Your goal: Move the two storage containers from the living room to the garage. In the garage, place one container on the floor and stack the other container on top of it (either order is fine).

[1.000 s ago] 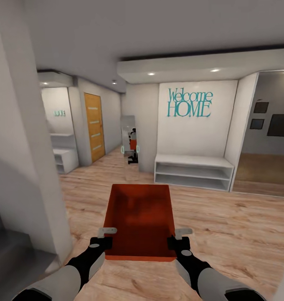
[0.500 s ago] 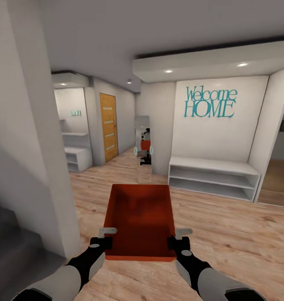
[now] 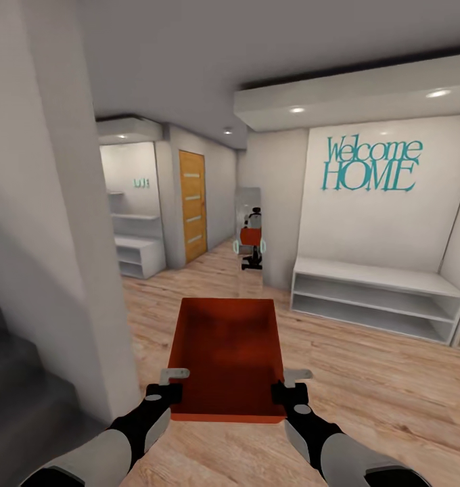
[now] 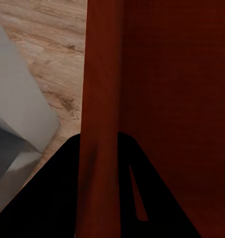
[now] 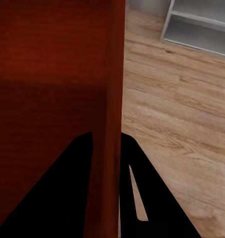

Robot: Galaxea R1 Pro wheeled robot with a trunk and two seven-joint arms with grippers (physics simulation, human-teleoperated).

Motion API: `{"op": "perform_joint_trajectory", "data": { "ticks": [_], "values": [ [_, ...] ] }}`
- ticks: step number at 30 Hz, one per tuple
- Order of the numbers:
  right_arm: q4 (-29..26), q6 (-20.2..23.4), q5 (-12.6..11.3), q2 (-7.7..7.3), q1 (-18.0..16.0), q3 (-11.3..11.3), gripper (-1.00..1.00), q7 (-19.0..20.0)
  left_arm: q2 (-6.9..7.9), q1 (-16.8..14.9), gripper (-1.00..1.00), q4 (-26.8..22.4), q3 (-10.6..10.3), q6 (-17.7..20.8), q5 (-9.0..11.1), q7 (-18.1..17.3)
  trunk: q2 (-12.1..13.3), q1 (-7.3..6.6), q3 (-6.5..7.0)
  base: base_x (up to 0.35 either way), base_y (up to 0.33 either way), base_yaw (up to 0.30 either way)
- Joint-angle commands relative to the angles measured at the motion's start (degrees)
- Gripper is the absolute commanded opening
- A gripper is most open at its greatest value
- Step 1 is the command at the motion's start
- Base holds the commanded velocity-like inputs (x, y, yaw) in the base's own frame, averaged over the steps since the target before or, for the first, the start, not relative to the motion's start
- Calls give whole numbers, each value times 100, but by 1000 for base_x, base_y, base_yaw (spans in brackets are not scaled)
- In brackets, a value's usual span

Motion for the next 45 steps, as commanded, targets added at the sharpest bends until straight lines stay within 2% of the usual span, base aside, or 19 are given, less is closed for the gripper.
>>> {"op": "perform_joint_trajectory", "data": {
  "ticks": [1,45],
  "values": [
    [4,8,59,1,-2,-19,-100,-47,40,-9,-100,-17,286,14,-51,73,-8,5,-10,321,0,5],
    [2,17,70,10,-2,-19,-100,-126,50,-11,-100,-17,286,14,-51,73,-8,5,-10,321,0,0]
  ]
}}
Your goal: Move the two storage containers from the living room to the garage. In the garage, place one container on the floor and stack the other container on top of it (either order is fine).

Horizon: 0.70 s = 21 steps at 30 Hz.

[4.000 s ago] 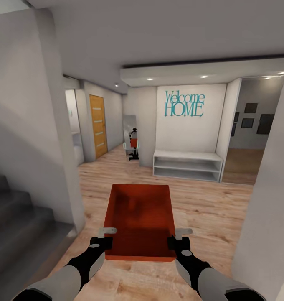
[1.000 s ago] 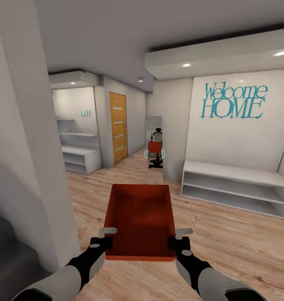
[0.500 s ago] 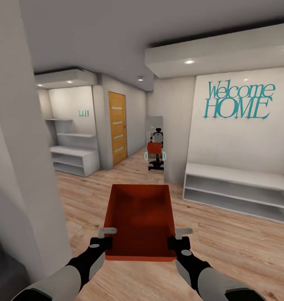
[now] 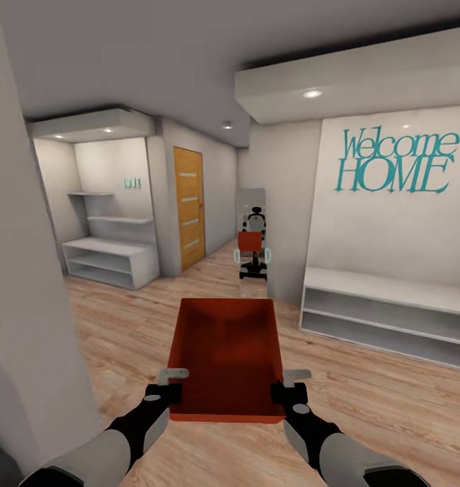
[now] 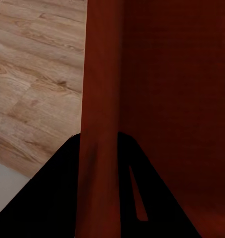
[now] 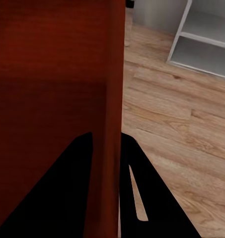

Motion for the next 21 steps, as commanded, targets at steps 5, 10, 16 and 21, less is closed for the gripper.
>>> {"op": "perform_joint_trajectory", "data": {
  "ticks": [5,10,16,21],
  "values": [
    [15,-18,-8,-20,-1,7,-100,-67,28,-9,-100,-20,275,15,-67,114,-8,5,-10,321,0,0],
    [17,-18,-13,-20,-1,7,-100,-68,27,-11,-100,-20,275,15,-67,114,-8,5,-10,321,0,0],
    [15,-17,-14,-24,-1,7,-100,-66,30,-12,-100,-20,275,15,-67,114,-8,5,-10,321,0,0],
    [15,-19,-14,-21,-1,8,-100,-66,30,-12,-100,-20,275,15,-67,114,-8,5,-10,321,0,0]
  ]
}}
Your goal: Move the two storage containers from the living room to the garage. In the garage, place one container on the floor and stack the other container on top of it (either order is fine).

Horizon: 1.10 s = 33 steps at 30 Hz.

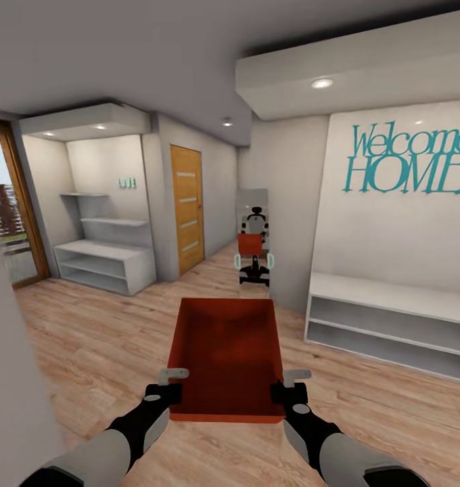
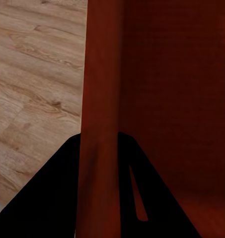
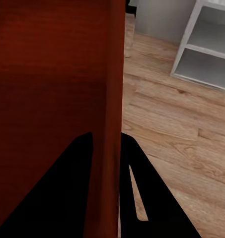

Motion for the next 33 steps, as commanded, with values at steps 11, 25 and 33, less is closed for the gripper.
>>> {"op": "perform_joint_trajectory", "data": {
  "ticks": [11,25,33],
  "values": [
    [14,-23,1,-18,-1,-4,-100,-67,33,-11,-100,-24,271,15,-63,113,-8,5,-10,321,0,0],
    [15,-25,8,-26,-1,-4,-100,-67,34,-11,-100,-30,271,15,-63,113,-8,5,-10,321,0,0],
    [14,-27,1,-18,-1,-4,-100,-75,31,-10,-100,-30,271,15,-63,113,-8,5,-10,321,0,0]
  ]
}}
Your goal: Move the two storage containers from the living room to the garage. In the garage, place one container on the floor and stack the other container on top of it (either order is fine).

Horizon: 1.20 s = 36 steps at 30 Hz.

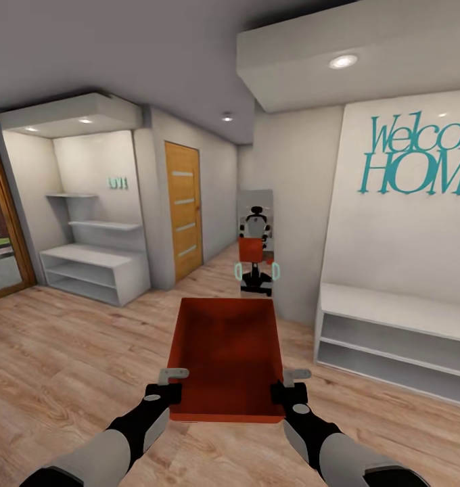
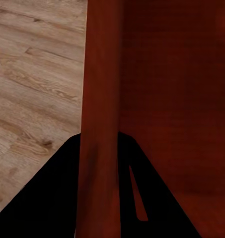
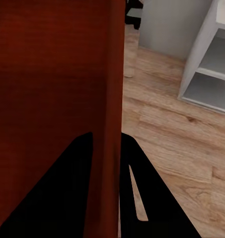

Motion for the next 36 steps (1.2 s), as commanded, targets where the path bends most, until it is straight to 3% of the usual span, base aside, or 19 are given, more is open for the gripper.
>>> {"op": "perform_joint_trajectory", "data": {
  "ticks": [1,9,36],
  "values": [
    [12,-16,1,-24,-1,0,-100,-70,26,-12,-100,-20,274,15,-59,119,-8,5,-10,321,0,0],
    [13,-10,-3,-30,-1,0,-100,-63,28,-12,-100,-21,274,15,-59,119,-8,5,-10,321,0,54],
    [12,-10,10,-32,-1,0,-100,-61,26,-12,-100,-21,274,15,-59,119,-8,5,-10,321,0,252]
  ]
}}
